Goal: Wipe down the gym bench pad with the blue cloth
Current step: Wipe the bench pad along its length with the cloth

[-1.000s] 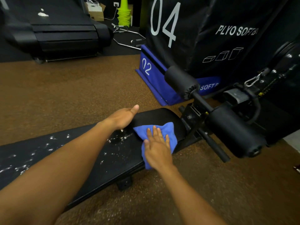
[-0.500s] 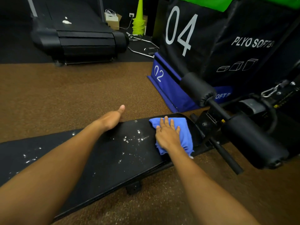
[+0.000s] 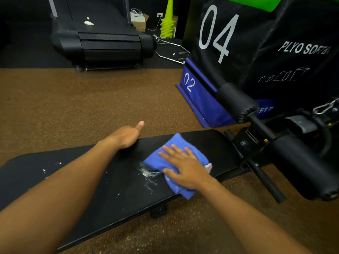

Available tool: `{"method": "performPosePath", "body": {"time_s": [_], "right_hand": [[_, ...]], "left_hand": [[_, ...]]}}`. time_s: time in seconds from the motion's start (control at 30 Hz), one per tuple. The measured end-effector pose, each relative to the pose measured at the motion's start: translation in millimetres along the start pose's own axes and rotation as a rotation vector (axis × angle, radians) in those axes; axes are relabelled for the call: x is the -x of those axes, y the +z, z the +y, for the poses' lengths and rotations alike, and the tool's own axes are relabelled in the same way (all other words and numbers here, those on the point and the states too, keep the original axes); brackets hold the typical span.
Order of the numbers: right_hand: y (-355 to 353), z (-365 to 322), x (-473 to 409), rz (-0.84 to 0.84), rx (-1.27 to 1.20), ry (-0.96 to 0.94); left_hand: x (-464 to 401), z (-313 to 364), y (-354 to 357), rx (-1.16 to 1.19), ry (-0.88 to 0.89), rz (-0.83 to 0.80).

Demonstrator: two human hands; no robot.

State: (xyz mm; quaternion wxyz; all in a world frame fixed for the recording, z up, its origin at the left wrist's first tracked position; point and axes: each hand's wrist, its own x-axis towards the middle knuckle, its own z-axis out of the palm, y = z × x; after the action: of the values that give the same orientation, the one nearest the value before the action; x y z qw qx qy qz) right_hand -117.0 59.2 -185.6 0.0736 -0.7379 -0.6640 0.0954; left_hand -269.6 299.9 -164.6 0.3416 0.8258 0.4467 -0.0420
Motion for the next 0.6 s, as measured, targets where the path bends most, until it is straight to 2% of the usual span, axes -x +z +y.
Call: {"method": "performPosePath", "body": {"time_s": [0.13, 0.3, 0.43, 0.6], "right_hand": [[-11, 30, -14, -0.005, 0.064, 0.280], [-5, 15, -56, 0.011, -0.024, 0.449], [-5, 4, -65, 0.010, -0.072, 0.442], [2, -6, -45, -0.007, -0.109, 0.258]], "left_hand": [[-1, 3, -2, -0.043, -0.003, -0.024], [0, -5, -1, -0.029, 0.004, -0.023], [3, -5, 2, -0.016, 0.039, -0.019], [9, 0, 0, -0.025, 0.032, -0.019]]}}
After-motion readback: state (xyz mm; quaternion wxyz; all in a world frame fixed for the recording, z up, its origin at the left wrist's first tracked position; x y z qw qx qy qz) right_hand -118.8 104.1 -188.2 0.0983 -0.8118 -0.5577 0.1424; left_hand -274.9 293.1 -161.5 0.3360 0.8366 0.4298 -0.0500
